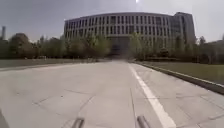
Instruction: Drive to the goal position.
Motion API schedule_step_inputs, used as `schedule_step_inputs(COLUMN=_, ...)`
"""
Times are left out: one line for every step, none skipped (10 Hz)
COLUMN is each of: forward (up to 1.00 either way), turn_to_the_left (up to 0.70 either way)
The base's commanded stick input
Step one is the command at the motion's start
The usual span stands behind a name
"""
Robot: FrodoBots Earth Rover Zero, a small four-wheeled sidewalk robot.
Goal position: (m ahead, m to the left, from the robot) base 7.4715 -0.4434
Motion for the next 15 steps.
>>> schedule_step_inputs(forward=0.70, turn_to_the_left=0.00)
schedule_step_inputs(forward=0.70, turn_to_the_left=0.00)
schedule_step_inputs(forward=0.70, turn_to_the_left=0.00)
schedule_step_inputs(forward=0.70, turn_to_the_left=0.00)
schedule_step_inputs(forward=0.70, turn_to_the_left=0.00)
schedule_step_inputs(forward=0.70, turn_to_the_left=0.00)
schedule_step_inputs(forward=0.70, turn_to_the_left=0.00)
schedule_step_inputs(forward=0.70, turn_to_the_left=0.00)
schedule_step_inputs(forward=0.70, turn_to_the_left=0.00)
schedule_step_inputs(forward=0.70, turn_to_the_left=0.00)
schedule_step_inputs(forward=0.70, turn_to_the_left=0.00)
schedule_step_inputs(forward=0.70, turn_to_the_left=0.00)
schedule_step_inputs(forward=0.70, turn_to_the_left=0.00)
schedule_step_inputs(forward=0.70, turn_to_the_left=0.25)
schedule_step_inputs(forward=0.70, turn_to_the_left=0.35)
